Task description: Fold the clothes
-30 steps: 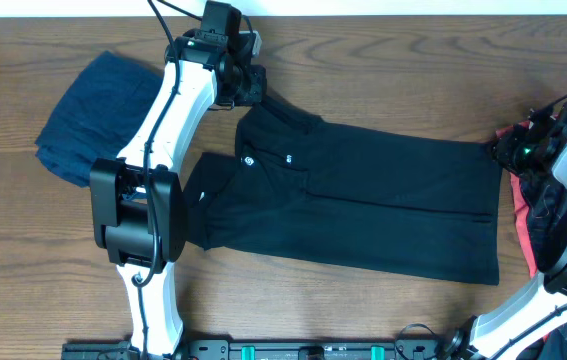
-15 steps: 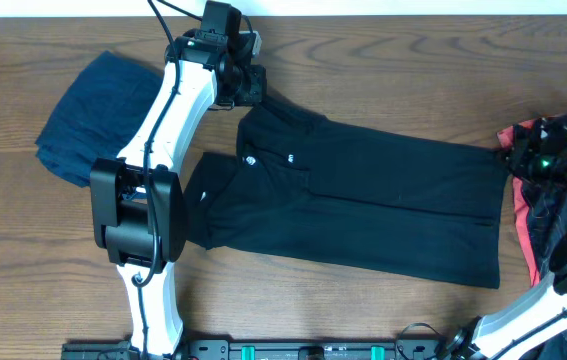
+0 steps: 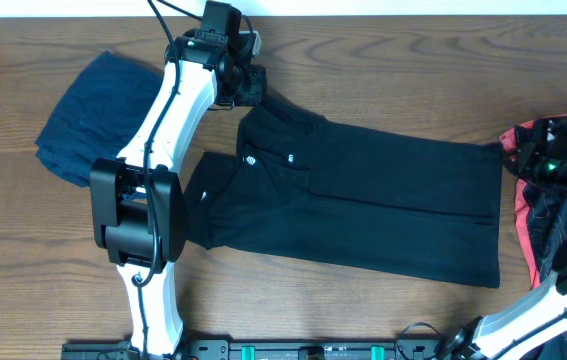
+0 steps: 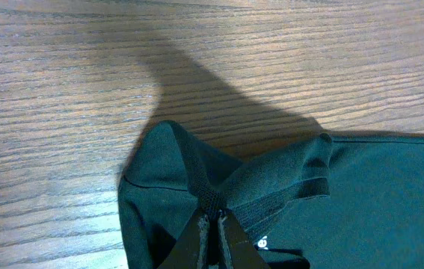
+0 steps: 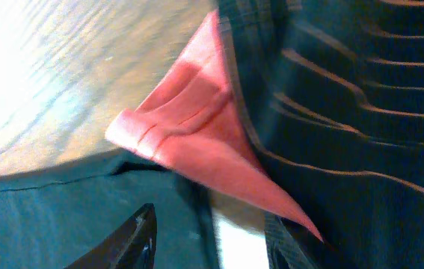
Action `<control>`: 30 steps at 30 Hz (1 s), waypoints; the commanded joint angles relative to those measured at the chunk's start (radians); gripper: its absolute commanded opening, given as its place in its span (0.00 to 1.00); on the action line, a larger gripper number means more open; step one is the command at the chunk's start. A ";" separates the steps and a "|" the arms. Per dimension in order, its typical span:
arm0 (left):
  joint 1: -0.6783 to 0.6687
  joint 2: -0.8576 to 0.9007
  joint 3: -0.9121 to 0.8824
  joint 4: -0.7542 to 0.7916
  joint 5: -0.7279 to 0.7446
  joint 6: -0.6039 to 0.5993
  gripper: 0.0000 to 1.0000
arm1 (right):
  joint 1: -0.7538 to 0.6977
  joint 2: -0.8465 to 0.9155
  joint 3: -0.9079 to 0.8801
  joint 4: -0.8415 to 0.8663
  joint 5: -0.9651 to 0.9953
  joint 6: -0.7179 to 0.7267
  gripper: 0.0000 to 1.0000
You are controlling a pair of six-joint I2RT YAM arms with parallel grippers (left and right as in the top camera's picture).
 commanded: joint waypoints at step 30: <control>0.002 -0.124 0.005 -0.127 0.005 0.010 0.06 | 0.136 -0.259 -0.018 -0.176 0.209 0.191 0.01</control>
